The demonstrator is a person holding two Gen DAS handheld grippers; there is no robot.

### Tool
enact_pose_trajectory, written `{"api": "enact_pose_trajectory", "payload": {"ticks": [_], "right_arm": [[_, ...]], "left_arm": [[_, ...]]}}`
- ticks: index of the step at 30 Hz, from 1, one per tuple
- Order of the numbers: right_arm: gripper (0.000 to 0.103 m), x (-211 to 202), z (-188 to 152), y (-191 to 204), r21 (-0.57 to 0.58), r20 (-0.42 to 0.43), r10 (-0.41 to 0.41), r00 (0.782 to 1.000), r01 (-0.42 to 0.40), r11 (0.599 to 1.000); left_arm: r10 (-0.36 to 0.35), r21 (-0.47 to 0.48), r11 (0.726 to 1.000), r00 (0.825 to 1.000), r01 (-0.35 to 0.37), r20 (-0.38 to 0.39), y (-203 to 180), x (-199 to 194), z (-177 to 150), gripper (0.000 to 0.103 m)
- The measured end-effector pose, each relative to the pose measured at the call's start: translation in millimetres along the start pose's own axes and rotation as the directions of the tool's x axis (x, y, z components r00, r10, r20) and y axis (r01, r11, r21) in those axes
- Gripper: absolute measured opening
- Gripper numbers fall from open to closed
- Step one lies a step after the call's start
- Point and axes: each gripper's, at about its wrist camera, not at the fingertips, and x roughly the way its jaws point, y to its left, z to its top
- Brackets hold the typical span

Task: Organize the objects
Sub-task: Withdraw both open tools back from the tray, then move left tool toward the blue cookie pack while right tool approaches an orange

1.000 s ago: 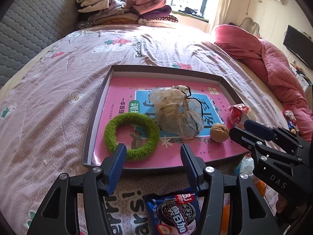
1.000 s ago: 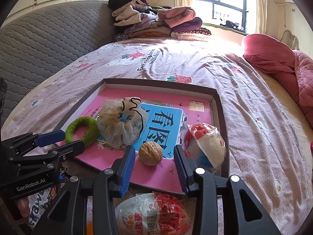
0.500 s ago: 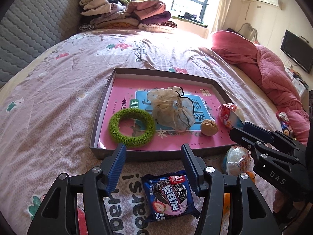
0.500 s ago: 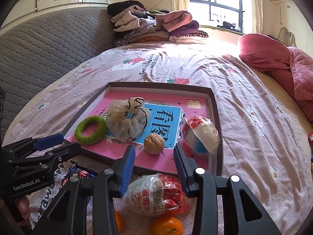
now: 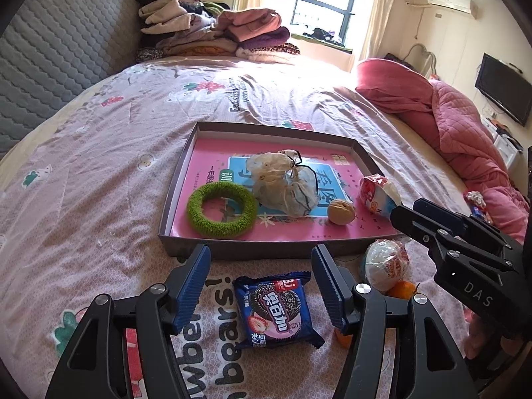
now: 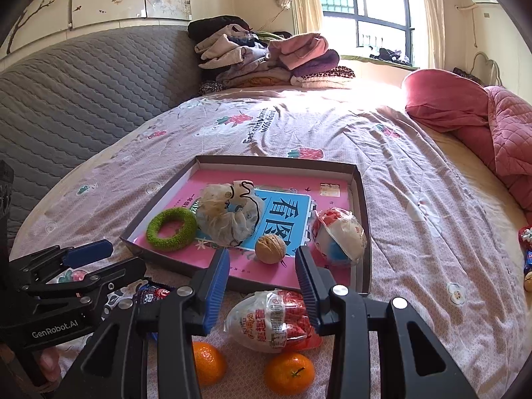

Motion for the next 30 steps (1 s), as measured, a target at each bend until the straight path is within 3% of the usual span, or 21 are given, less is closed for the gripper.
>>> {"api": "enact_pose_trajectory", "payload": {"ticks": [17, 30], "right_arm": [[0.041, -37.3, -6.6, 0.1, 0.015, 0.066, 0.004, 0.998, -0.005, 1.000], [0.047, -53.3, -22.0, -5.0, 0.027, 0.079, 0.008, 0.997, -0.010, 1.000]], "left_arm": [[-0.024, 0.015, 1.000, 1.000, 0.024, 0.003, -14.2, -22.5, -15.2, 0.065], [-0.015, 0.044, 0.999, 1.000, 0.014, 0.017, -24.1, -39.5, -21.4, 0.066]]}}
